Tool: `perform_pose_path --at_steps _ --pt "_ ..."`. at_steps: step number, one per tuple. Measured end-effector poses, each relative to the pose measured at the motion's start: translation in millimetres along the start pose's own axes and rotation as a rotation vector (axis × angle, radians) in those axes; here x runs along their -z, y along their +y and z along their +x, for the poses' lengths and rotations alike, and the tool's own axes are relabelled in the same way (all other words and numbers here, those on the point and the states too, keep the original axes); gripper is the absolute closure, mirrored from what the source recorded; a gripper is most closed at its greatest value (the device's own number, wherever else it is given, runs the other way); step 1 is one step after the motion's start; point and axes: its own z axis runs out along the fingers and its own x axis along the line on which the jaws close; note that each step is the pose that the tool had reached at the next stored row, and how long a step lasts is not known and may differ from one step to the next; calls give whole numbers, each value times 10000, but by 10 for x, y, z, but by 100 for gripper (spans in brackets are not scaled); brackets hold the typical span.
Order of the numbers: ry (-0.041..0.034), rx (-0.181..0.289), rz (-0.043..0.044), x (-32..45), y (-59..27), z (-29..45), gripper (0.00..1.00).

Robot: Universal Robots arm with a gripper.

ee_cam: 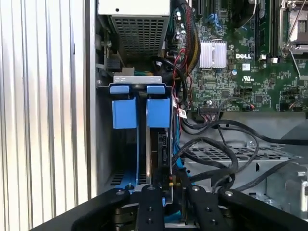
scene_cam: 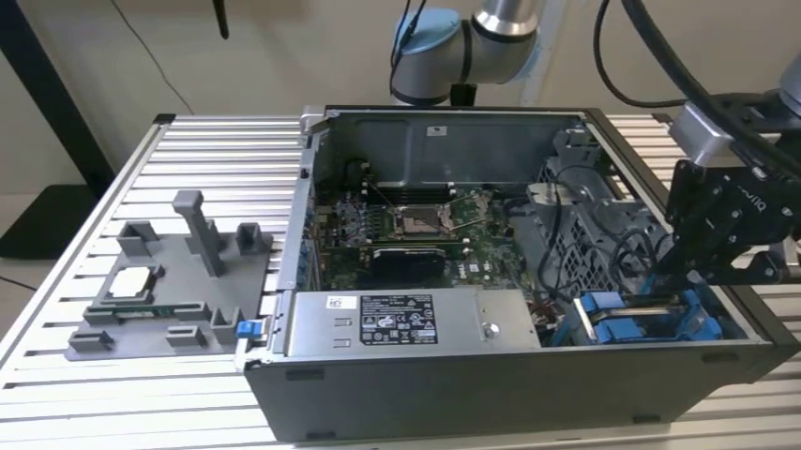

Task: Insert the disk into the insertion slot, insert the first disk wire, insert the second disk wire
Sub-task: 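Insert the first disk wire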

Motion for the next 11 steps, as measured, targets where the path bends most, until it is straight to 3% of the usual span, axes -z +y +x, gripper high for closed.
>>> perform_pose_path --at_steps 11 --pt "-1 1 0 168 7 -11 0"
